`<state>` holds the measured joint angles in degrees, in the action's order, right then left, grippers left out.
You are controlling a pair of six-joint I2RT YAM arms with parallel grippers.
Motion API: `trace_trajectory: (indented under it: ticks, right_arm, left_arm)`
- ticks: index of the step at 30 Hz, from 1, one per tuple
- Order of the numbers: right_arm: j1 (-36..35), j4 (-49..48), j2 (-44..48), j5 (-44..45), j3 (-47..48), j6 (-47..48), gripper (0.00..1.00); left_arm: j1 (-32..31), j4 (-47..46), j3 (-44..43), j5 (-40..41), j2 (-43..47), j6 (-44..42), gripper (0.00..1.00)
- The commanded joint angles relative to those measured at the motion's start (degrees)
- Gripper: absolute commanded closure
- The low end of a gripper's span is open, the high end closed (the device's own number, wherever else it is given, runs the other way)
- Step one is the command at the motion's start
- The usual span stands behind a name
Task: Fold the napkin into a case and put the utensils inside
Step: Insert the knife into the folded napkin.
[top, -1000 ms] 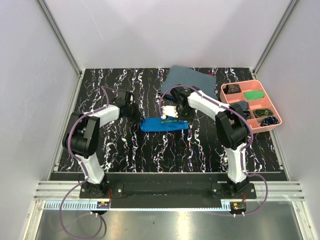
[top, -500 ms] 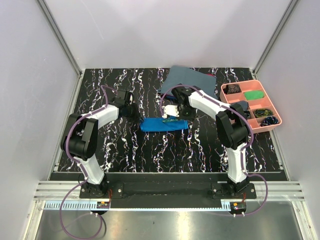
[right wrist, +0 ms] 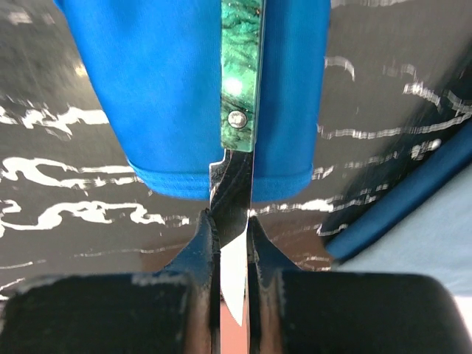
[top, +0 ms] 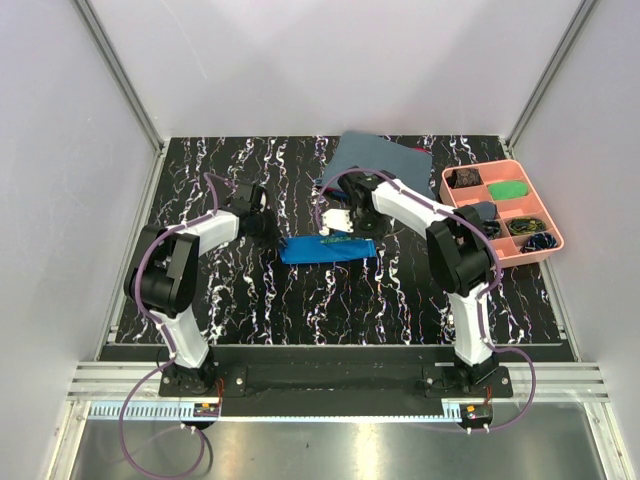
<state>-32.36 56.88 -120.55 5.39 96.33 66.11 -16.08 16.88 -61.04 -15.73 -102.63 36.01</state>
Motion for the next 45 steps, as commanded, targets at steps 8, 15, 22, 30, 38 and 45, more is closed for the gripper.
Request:
trace_trajectory:
  ticks: [8,15,22,30,38,45]
  right_arm:
    - [-3.0,2.0,-2.4,-3.6,5.1,-0.4,1.0]
    - [-4.0,3.0,-5.2,-4.7,8.5,-0.8,1.0]
    - [-4.6,3.7,-6.5,-0.8,10.5,-2.6,1.0]
    - [-4.9,3.6,-2.3,3.8,8.0,-1.9,1.0]
    - [-5.4,5.3,-0.6,5.2,6.8,-1.9,1.0]
    - [-6.1,7.1,0.1,3.8,8.6,-1.9,1.0]
  left_arm:
    - [-0.4,-1.4,1.4,1.4,-0.6,-0.6,1.0]
    - [-0.5,-1.4,1.3,1.7,-0.8,-0.6,1.0]
    - [-0.6,-1.4,1.3,1.7,-0.8,-0.8,1.0]
    - [-0.7,-1.4,1.0,1.7,-1.0,-0.8,1.0]
    - [-0.8,-1.2,1.0,2.1,-0.9,-1.0,1.0]
    - [-0.7,-1.2,0.9,2.1,-1.1,-0.9,1.0]
